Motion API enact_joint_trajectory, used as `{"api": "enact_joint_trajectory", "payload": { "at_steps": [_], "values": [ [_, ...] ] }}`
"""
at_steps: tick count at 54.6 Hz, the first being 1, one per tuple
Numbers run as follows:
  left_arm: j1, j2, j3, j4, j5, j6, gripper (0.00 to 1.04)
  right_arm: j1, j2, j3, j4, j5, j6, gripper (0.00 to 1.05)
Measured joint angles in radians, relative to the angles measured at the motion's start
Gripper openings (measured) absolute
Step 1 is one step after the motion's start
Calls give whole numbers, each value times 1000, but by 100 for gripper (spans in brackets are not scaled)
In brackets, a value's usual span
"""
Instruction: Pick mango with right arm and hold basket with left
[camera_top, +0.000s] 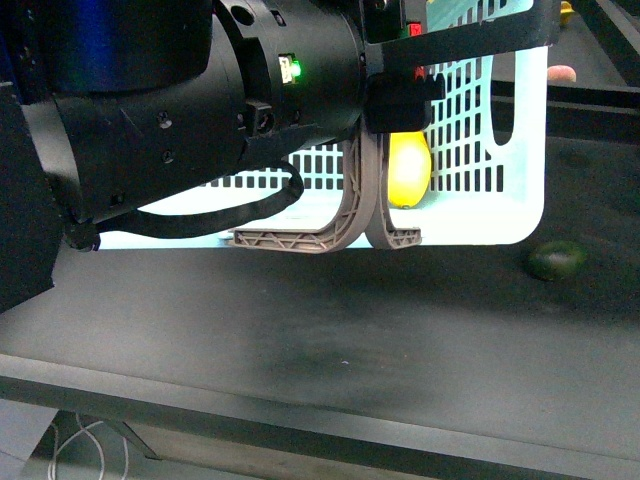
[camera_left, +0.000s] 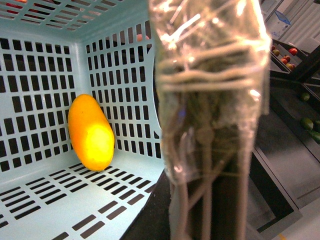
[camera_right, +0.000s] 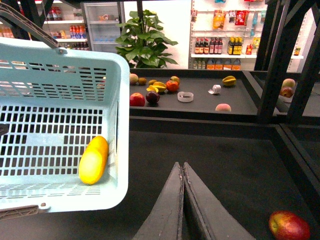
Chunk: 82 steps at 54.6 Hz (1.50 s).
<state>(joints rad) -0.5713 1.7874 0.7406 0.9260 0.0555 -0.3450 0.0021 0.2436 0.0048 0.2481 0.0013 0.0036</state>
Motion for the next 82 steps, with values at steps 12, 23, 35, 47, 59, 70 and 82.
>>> {"api": "enact_joint_trajectory", "payload": {
  "at_steps": [12,23,35,47,59,70,82],
  "values": [
    [0,0,0,0,0,1,5,0,-49,0,-50,-1,0,2],
    [0,0,0,0,0,0,5,0,-175,1,-211,-3,-1,2],
    [0,0,0,0,0,0,5,0,-238,1,-246,-3,0,2],
    [0,0,0,0,0,-2,5,0,-238,1,-246,-3,0,2],
    [0,0,0,0,0,0,5,0,-238,1,-246,-3,0,2],
    [0,0,0,0,0,0,5,0,-238,1,-246,-3,-2,37],
    [0,0,0,0,0,0,5,0,-238,1,-246,-3,-2,76]
  ]
}}
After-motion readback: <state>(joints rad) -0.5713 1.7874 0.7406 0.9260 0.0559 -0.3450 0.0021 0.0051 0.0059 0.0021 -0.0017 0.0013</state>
